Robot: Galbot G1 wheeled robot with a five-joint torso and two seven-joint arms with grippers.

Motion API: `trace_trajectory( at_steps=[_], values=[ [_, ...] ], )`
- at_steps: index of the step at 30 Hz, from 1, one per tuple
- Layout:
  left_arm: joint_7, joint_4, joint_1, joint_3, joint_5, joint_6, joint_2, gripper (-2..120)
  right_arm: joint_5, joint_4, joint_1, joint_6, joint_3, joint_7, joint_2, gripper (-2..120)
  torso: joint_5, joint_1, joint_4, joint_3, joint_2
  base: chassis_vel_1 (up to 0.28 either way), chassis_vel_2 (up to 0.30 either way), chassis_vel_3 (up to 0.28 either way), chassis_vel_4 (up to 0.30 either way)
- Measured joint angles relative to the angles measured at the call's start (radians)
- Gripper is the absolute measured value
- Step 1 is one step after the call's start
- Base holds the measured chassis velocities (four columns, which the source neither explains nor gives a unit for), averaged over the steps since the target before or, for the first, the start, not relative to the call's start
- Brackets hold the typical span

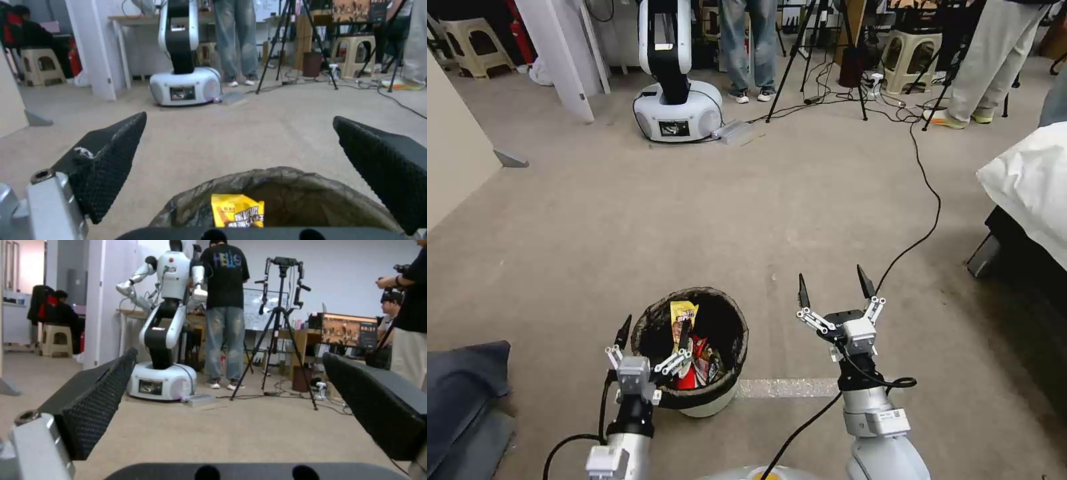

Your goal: Pick up the trash bin, then pick up the garbage from the floor and place it into the trash bin.

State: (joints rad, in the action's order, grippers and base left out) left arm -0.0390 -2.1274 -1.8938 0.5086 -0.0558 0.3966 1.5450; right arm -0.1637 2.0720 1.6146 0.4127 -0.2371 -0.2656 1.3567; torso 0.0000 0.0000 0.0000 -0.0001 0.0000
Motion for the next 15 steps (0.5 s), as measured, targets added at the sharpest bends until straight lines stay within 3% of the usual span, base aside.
trace_trajectory(
  at_steps=[15],
  values=[
    [-0.007,0.0,-0.001,0.0,-0.02,0.031,0.0,100,-0.022,-0.006,0.008,-0.001,-0.004,-0.001,0.005,100,0.0001,0.0,0.0,0.0,0.0,0.0,0.0,0.0,0.0]
  ],
)
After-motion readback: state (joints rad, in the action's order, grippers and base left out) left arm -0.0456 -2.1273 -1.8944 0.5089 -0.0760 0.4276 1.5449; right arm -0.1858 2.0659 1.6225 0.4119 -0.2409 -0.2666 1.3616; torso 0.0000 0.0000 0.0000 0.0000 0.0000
